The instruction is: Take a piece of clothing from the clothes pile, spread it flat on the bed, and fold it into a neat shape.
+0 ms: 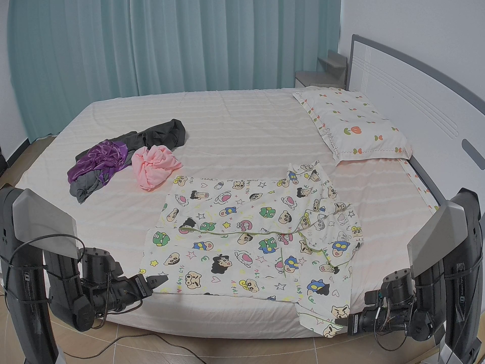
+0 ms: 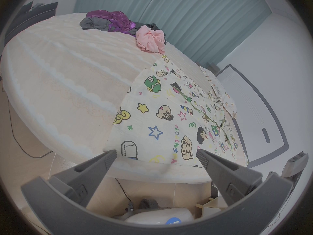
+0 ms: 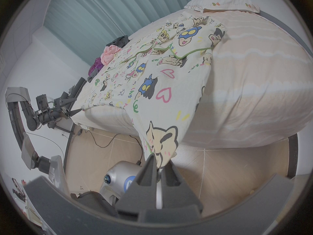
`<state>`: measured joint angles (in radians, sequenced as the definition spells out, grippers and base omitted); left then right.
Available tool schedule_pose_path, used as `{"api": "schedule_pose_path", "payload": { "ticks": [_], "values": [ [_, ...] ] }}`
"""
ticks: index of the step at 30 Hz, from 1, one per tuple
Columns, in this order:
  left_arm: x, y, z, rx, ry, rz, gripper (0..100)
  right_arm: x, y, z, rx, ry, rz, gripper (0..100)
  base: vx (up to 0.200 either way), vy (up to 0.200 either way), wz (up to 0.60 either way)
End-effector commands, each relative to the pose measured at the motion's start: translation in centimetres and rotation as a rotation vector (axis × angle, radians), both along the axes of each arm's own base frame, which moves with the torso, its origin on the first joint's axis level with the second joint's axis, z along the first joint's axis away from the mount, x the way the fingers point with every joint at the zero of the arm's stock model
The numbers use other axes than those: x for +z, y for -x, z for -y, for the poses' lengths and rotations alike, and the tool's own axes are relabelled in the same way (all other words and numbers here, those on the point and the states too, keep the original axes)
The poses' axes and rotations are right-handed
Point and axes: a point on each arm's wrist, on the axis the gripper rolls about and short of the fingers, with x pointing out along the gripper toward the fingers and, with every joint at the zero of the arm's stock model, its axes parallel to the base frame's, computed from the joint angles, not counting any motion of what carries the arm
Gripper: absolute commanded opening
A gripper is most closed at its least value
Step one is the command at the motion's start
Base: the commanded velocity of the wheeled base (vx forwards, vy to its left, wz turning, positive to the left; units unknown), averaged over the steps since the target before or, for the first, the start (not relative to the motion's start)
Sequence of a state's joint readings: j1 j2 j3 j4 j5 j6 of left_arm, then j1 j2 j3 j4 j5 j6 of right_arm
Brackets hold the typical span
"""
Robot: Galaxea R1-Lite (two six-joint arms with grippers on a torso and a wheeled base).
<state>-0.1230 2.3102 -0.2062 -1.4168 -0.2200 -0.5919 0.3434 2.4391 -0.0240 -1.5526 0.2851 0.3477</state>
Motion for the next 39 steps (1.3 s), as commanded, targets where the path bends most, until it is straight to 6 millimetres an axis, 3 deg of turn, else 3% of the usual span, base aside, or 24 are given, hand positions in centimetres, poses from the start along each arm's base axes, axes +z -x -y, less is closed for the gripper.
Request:
{"api": "schedule_pose_path", "payload": {
  "ticks": [1,19,26,39],
  "values": [
    [-1.0,-0.2,-0.1,0.006,-0.006,-0.028,100,0.6,-0.2,-0.1,-0.003,-0.016,0.035,0,0.0,0.0,0.0],
    [-0.7,0.8,-0.7,-0.005,-0.082,-0.03,100,0.6,-0.2,-0.1,0.0,-0.016,0.034,0,0.0,0.0,0.0],
    [-1.5,-1.3,-0.7,0.061,-0.13,0.015,100,0.6,-0.1,-0.3,0.006,-0.016,0.034,0,0.0,0.0,0.0],
    [-2.5,-2.7,-0.3,0.073,-0.16,-0.016,100,0.7,0.1,-0.4,0.015,-0.016,0.03,0,0.0,0.0,0.0]
  ]
}}
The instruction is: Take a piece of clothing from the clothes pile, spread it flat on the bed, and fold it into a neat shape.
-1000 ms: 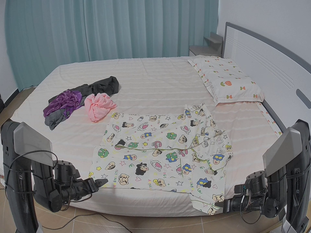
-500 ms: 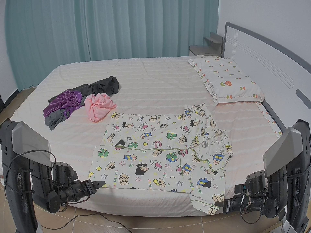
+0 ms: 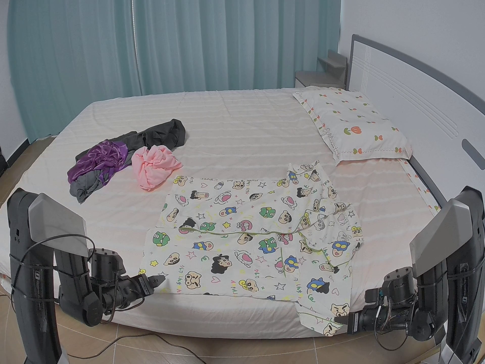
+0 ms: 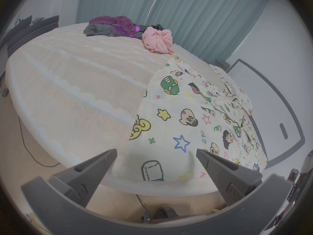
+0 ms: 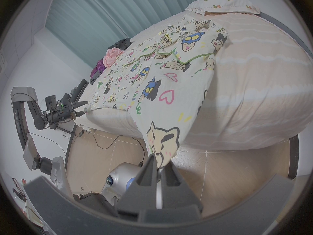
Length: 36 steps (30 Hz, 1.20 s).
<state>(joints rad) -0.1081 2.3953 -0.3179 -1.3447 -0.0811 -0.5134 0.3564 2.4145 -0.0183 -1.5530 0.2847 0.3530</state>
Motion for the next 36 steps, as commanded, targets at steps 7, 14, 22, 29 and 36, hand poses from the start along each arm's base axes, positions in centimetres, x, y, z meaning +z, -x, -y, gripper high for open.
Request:
{"api": "schedule_pose_path", "payload": {
  "ticks": [7,14,22,29,36],
  "values": [
    [-0.2,-1.0,0.3,0.024,-0.028,0.003,0,0.2,0.1,-0.1,0.004,-0.003,0.013,0,0.0,0.0,0.0],
    [0.0,-0.3,0.1,0.034,-0.034,-0.011,0,0.7,0.2,0.0,-0.007,-0.006,0.021,0,0.0,0.0,0.0],
    [0.9,0.2,0.0,0.034,-0.034,0.005,0,0.8,0.2,0.0,-0.031,0.004,0.028,0,0.0,0.0,0.0],
    [1.6,1.4,-0.2,0.014,-0.062,-0.009,0,1.0,0.4,-0.2,-0.035,0.032,0.034,0,0.0,0.0,0.0],
    [2.3,1.5,-0.4,0.008,-0.073,0.013,0,1.9,1.3,-0.3,-0.012,0.081,0.0,0,0.0,0.0,0.0]
  ]
}}
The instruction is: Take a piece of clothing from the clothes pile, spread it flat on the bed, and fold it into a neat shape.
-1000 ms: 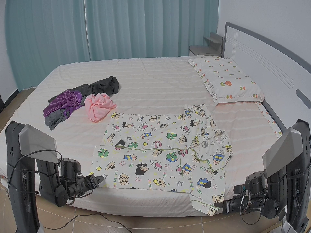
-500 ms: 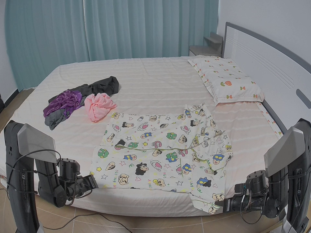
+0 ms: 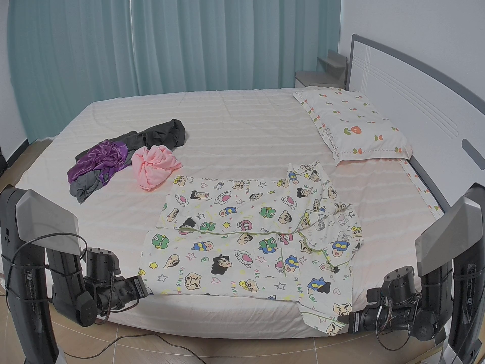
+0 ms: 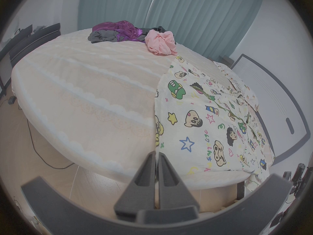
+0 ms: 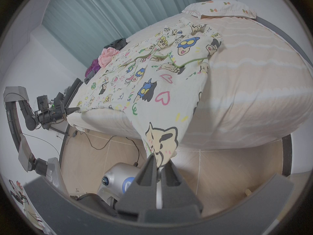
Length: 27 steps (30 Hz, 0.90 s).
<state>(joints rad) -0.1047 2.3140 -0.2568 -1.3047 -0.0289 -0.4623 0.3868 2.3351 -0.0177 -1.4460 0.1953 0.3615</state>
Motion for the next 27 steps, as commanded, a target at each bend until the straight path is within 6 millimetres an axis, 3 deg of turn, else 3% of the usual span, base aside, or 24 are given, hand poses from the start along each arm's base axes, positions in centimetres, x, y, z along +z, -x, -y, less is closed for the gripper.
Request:
{"api": "schedule_pose_path", "payload": {
  "ticks": [1,8,19,27],
  "values": [
    [0.7,0.1,-0.1,0.0,0.001,0.022,0,1.0,0.7,-0.1,0.024,0.015,0.003,0,0.0,0.0,0.0],
    [1.3,0.5,-0.8,0.021,-0.002,0.031,0,0.7,1.4,-0.2,0.063,0.064,-0.039,0,0.0,0.0,0.0],
    [1.0,2.2,-0.9,0.001,-0.012,-0.031,0,1.9,2.4,0.0,0.089,0.086,-0.077,0,0.0,0.0,0.0],
    [0.8,1.1,-1.0,-0.007,0.014,-0.005,0,1.9,2.4,-0.2,0.098,0.081,-0.066,0,0.0,0.0,0.0]
  ]
}}
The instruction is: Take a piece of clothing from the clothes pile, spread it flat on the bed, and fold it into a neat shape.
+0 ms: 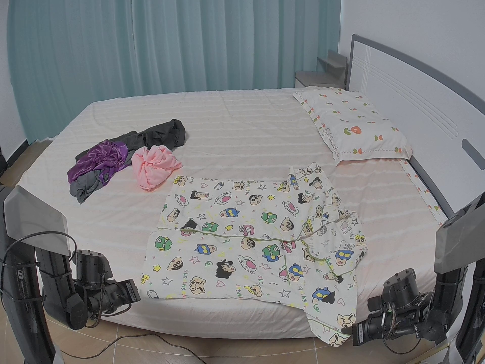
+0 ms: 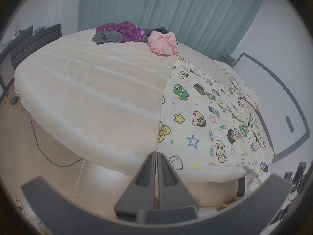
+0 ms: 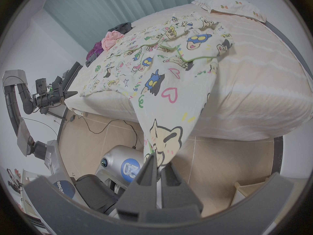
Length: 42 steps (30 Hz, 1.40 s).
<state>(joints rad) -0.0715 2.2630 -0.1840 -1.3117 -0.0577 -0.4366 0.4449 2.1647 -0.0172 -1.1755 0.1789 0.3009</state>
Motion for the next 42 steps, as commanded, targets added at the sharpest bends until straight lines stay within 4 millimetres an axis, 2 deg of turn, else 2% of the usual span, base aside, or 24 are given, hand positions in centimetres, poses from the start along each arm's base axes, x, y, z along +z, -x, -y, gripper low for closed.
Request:
{"api": "schedule_pose_path", "payload": {
  "ticks": [1,4,5,10,15,19,26,31,42],
  "values": [
    [-0.2,-0.7,-0.1,-0.023,0.033,0.01,0,0.1,0.4,0.1,0.003,0.0,-0.005,0,0.0,0.0,0.0],
    [0.0,-1.0,-0.4,-0.081,0.105,0.024,0,0.0,0.5,0.0,0.009,0.003,-0.012,0,0.0,0.0,0.0],
    [0.0,-1.0,-0.4,-0.081,0.105,0.024,100,0.0,0.5,0.0,0.009,0.003,-0.012,0,0.0,0.0,0.0],
    [-0.3,-1.6,-1.9,-0.156,0.141,0.043,100,-0.1,0.6,-0.2,0.021,0.004,-0.014,0,0.0,0.0,0.0],
    [-1.6,-1.6,-2.0,-0.258,0.095,0.025,100,-0.3,0.7,-0.3,0.031,0.008,-0.024,0,0.0,0.0,0.0],
    [-2.5,-2.5,-1.9,-0.271,0.088,0.032,100,-0.3,0.8,-0.5,0.038,0.008,-0.029,0,0.0,0.0,0.0],
    [-2.5,-3.3,-0.9,-0.305,0.089,0.056,100,-0.3,0.8,-0.6,0.042,0.006,-0.029,0,0.0,0.0,0.0],
    [-2.2,-3.6,0.9,-0.34,0.122,0.062,100,-0.3,0.9,-0.7,0.044,0.006,-0.027,0,0.0,0.0,0.0],
    [-2.6,-4.0,0.9,-0.332,0.127,0.064,100,-0.2,0.8,-0.7,0.044,0.005,-0.024,0,0.0,0.0,0.0]
  ]
}}
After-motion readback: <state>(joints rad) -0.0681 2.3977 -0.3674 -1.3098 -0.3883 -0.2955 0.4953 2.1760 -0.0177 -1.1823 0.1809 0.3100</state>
